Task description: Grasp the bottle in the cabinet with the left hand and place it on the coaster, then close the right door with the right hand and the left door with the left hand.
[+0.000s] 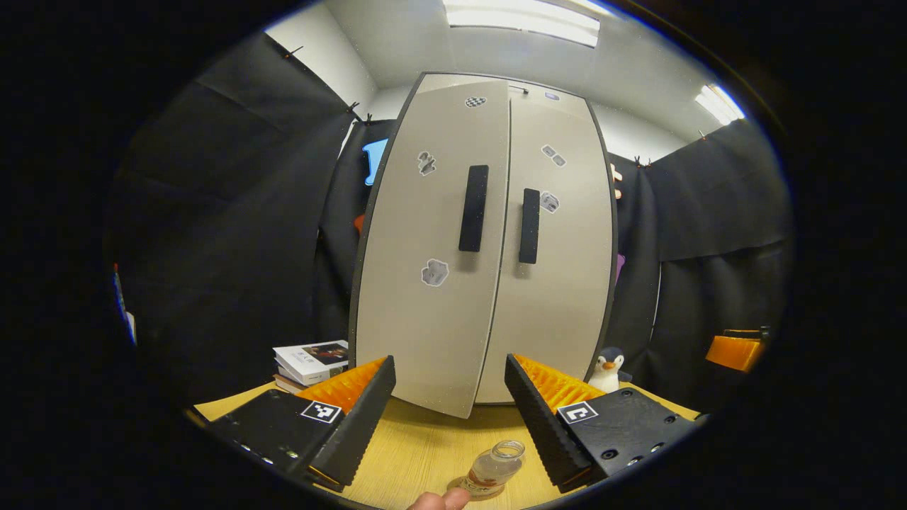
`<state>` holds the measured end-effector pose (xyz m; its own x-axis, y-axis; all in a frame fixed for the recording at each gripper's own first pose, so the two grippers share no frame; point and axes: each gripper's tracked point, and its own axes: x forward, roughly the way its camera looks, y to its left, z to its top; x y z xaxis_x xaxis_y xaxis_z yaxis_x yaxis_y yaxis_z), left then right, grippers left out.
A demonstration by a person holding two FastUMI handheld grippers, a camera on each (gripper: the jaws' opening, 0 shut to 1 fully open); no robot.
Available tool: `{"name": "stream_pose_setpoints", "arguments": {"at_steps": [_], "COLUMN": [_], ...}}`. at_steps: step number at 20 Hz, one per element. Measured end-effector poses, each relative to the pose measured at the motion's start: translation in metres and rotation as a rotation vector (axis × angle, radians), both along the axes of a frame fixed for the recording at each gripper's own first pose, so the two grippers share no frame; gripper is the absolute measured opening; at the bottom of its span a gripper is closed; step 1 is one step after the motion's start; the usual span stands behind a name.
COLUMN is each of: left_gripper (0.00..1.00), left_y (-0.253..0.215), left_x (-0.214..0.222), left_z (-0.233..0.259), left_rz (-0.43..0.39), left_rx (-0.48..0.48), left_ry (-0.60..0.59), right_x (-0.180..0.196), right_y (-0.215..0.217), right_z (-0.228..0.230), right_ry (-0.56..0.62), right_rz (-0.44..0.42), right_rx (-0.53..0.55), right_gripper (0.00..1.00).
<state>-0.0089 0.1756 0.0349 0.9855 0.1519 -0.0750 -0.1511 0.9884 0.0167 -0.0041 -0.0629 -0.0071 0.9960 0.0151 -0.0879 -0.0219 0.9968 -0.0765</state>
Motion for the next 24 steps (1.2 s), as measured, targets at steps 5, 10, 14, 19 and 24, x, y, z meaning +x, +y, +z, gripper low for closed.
{"name": "stream_pose_setpoints", "arguments": {"at_steps": [5,10,14,19,24], "left_gripper": [0.94,0.95,0.94,0.95,0.90], "left_y": [-0.002,0.001,0.000,0.001,0.002], "left_x": [-0.002,-0.002,-0.001,-0.002,-0.001], "left_z": [0.002,0.000,-0.002,-0.003,-0.003], "left_rz": [-0.019,-0.005,0.004,0.009,0.013], "left_rx": [0.011,0.010,0.013,0.009,0.008], "left_ry": [-0.007,-0.003,0.008,0.006,0.007], "right_x": [0.000,0.002,0.003,0.003,0.004], "right_y": [-0.002,-0.003,-0.009,-0.010,-0.013], "right_z": [0.007,0.005,0.006,0.006,0.007], "right_ry": [-0.009,-0.007,0.002,0.004,0.007], "right_rz": [-0.009,-0.010,-0.005,0.002,0.001], "right_rx": [0.020,0.028,0.037,0.030,0.033], "right_gripper": [0.83,0.83,0.83,0.83,0.83]}}
